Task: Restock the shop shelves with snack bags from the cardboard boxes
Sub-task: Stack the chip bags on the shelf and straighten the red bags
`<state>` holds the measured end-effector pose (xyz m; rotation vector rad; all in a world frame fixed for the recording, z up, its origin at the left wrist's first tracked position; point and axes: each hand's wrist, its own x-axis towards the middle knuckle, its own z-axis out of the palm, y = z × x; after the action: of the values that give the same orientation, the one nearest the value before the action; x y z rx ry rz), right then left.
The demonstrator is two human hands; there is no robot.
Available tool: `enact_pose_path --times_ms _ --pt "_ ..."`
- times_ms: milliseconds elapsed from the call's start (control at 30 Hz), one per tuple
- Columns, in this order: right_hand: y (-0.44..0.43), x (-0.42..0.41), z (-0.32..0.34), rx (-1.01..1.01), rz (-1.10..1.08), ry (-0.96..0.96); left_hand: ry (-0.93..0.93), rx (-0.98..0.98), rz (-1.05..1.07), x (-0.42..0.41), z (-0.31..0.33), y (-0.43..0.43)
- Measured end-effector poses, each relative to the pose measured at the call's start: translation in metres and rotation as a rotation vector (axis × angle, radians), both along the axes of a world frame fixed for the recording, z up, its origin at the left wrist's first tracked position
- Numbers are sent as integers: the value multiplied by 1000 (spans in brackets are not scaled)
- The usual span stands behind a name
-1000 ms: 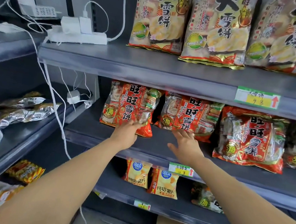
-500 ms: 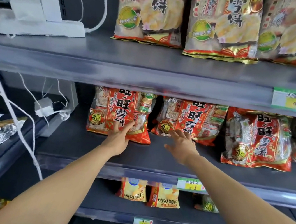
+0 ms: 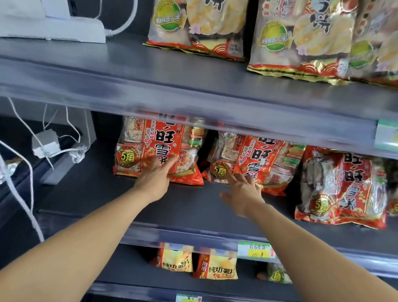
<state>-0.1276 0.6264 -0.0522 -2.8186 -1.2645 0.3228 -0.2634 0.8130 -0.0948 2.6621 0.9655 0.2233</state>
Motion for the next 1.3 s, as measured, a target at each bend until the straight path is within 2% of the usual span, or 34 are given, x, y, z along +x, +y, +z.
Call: enact_pose_path --times_ms 133,300,533,767,1300 --pt "3 2 4 -1 -30 4 -16 77 73 -14 5 10" --pt "9 0 4 1 -40 12 91 -58 -55 -13 0 19" --pt "12 1 8 9 -40 -7 95 -70 -47 -2 9 27" --pt "7 -4 7 -3 -15 -2 150 -107 -47 -13 7 13" --pt "-35 -5 28 -35 -6 22 78 -78 -150 0 52 -54"
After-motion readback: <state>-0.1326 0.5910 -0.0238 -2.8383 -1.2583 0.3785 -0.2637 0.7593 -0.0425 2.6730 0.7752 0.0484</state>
